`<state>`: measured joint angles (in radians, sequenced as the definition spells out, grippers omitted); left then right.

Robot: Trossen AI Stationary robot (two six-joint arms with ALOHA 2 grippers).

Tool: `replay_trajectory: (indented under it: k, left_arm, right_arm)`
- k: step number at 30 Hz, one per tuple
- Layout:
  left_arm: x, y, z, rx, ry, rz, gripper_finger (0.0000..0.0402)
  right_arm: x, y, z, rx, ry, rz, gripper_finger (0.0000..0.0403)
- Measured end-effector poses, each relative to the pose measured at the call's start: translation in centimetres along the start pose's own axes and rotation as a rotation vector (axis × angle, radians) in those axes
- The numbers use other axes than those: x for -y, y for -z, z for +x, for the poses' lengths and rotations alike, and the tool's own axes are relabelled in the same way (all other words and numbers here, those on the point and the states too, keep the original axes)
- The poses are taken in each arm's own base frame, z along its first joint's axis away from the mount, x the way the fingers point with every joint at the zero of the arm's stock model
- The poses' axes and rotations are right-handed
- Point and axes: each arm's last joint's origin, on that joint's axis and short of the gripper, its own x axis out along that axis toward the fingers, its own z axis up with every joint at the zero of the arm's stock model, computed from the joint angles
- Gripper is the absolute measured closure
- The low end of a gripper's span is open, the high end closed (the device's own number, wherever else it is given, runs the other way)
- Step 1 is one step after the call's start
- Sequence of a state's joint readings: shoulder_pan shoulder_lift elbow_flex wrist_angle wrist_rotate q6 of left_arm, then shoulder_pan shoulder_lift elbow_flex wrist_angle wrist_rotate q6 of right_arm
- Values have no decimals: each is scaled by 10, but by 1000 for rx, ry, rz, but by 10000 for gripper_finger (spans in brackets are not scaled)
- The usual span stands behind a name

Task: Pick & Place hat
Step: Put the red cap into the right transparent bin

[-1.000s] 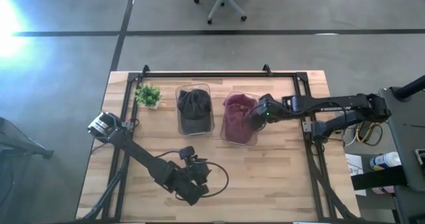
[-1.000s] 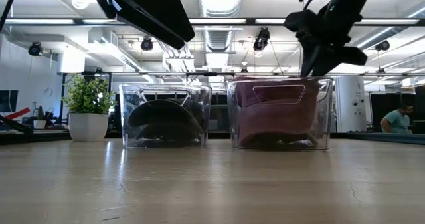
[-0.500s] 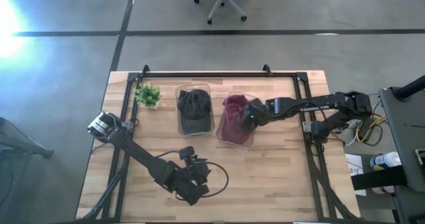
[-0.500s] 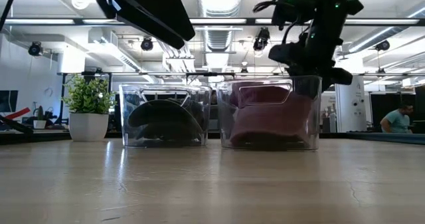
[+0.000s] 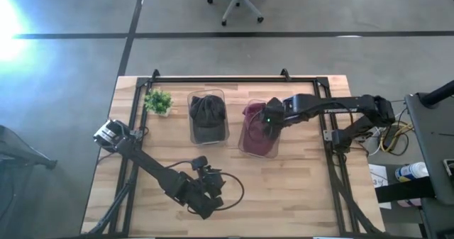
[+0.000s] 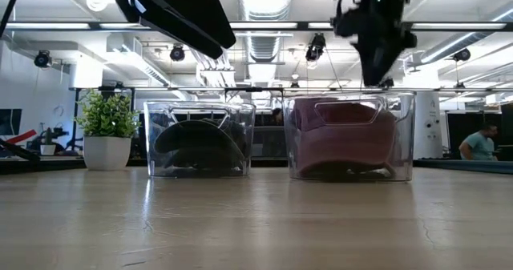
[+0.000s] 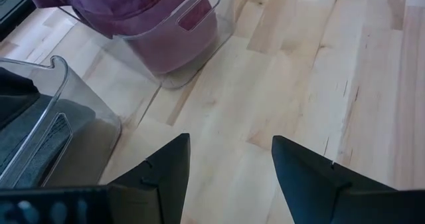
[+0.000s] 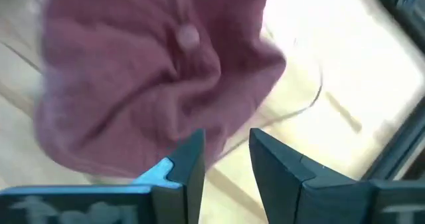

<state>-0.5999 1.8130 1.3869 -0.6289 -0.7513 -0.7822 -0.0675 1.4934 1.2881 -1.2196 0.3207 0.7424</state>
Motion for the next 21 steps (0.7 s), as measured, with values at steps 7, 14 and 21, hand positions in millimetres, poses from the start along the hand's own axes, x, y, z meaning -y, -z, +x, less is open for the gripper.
replay_trajectory:
  k: [7,14,21]
  left_arm:
    - [1,0,-3,9,0,-17,195]
    - [-2,4,-19,36,-32,-66,195]
    - [-5,13,-27,12,-81,-106,195]
  right_arm:
    - [-7,-34,-26,245,-142,-58,288]
    - [-1,-71,13,195,-235,-64,300]
    - [-19,-92,41,142,-226,-174,309]
